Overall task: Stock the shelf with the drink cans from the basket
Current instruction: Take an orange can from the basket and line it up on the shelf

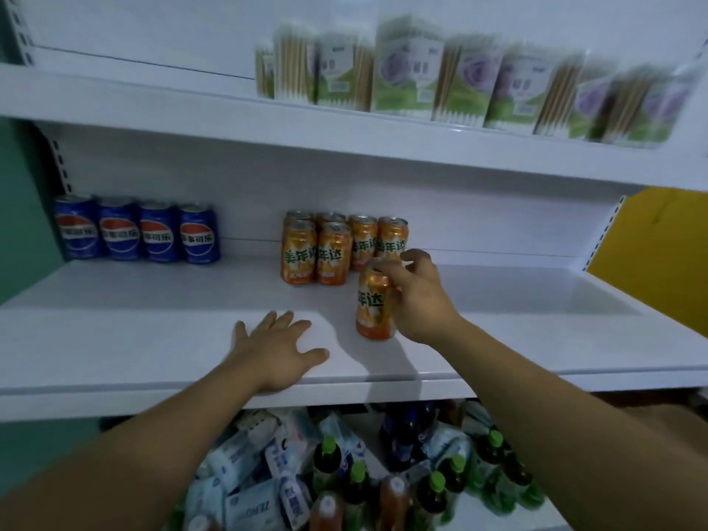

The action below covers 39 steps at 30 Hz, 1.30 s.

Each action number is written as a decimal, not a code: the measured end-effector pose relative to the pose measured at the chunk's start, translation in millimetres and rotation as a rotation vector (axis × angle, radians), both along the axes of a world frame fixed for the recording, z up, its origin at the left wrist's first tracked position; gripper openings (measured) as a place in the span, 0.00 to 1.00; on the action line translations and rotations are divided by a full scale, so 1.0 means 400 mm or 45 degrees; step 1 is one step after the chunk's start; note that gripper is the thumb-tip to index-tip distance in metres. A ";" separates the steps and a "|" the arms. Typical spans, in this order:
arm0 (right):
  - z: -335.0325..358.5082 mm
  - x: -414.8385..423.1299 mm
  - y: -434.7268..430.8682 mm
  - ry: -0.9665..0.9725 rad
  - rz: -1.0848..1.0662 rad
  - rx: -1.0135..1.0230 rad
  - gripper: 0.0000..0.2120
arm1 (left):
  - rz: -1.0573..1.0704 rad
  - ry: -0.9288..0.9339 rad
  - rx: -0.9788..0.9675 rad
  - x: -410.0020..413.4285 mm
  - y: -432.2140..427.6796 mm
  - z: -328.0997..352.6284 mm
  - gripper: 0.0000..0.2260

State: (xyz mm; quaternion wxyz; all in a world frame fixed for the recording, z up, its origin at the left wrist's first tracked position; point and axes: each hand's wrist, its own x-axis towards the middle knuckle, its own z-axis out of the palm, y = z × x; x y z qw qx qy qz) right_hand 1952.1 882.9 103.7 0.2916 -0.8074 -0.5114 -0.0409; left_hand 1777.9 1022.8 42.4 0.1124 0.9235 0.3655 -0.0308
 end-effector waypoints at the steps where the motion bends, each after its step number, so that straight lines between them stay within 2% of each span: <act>1: -0.007 0.013 0.009 -0.095 -0.023 -0.041 0.22 | -0.001 -0.010 0.005 -0.001 0.001 -0.003 0.35; 5: -0.029 0.045 0.056 -0.010 -0.036 -0.012 0.32 | 0.002 -0.033 0.035 -0.001 0.004 -0.008 0.34; 9: -0.055 0.080 0.106 -0.035 -0.032 0.140 0.28 | 0.007 -0.057 0.042 0.000 0.006 -0.013 0.34; 17: -0.057 0.144 0.229 0.146 -0.141 0.069 0.31 | 0.019 -0.110 0.010 -0.001 0.010 -0.023 0.34; 25: -0.083 0.188 0.293 0.217 0.009 0.178 0.34 | 0.023 -0.115 -0.014 0.000 0.009 -0.020 0.34; 33: -0.086 0.195 0.322 0.170 -0.092 0.061 0.36 | 0.021 -0.097 -0.004 0.002 0.007 -0.020 0.34; 37: -0.057 0.185 0.301 0.225 -0.042 0.031 0.44 | 0.014 -0.088 0.003 0.004 0.009 -0.017 0.34; 39: -0.037 0.180 0.266 0.209 -0.090 -0.007 0.43 | 0.007 -0.062 -0.010 0.005 0.009 -0.014 0.34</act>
